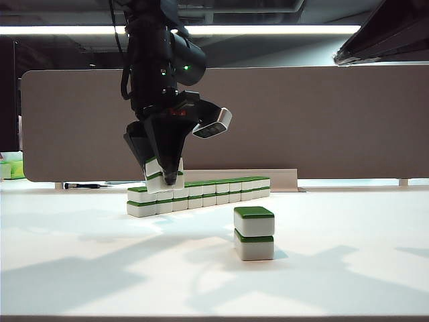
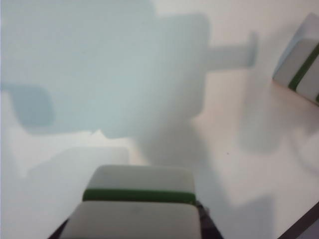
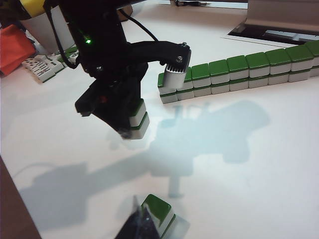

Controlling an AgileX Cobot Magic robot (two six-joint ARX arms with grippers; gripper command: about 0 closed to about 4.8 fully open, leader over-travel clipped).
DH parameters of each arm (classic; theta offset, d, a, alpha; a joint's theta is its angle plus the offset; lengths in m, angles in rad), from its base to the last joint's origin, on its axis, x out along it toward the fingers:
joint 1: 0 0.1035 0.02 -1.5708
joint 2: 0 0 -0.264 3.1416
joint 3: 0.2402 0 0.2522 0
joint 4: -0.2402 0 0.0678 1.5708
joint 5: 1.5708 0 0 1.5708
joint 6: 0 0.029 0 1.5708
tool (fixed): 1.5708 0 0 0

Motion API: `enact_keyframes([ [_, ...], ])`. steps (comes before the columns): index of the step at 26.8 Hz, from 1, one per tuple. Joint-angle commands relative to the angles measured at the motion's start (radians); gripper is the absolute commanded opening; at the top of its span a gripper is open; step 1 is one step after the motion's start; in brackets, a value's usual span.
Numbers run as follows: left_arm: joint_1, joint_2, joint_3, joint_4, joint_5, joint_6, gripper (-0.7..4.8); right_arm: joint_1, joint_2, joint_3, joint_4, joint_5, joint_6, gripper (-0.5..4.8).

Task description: Take a mahjong tile from the mahjong wall and then place it on the table close to you.

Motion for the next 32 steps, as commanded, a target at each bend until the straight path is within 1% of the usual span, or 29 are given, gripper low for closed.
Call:
enact_keyframes([
  [1,-0.034,-0.006,0.001,-0.012,-0.003,0.005,1.23,0.002,-0.001,0.006,0.009,0.010,-0.003,-0.01],
  [4,-0.057,-0.004,0.001,-0.010,-0.023,0.005,1.23,0.001,-0.001,0.006,0.009,0.010,-0.003,-0.01],
  [9,-0.084,-0.003,0.001,-0.010,-0.019,0.004,1.24,-0.016,-0.002,0.006,0.010,0.010,-0.003,-0.01],
  [15,-0.119,-0.004,0.002,-0.005,-0.018,0.001,1.24,-0.081,-0.002,0.006,0.009,0.010,-0.003,-0.01],
  [16,-0.129,-0.004,0.003,0.003,-0.018,0.001,1.24,-0.106,-0.002,0.006,0.009,0.010,-0.003,-0.01],
  [19,-0.146,-0.005,0.005,0.025,-0.019,0.001,1.23,-0.141,-0.002,0.006,0.009,0.010,-0.003,-0.01],
  [22,-0.156,-0.005,0.019,0.037,-0.042,0.001,1.23,-0.169,-0.002,0.006,0.009,0.010,-0.003,-0.01],
  [24,-0.164,-0.005,0.023,0.068,-0.060,0.000,1.24,-0.180,-0.002,0.006,0.009,0.010,-0.003,-0.01],
  [32,-0.175,-0.006,0.048,0.152,-0.060,0.001,1.24,-0.185,-0.002,0.006,0.008,0.006,-0.003,-0.01],
])
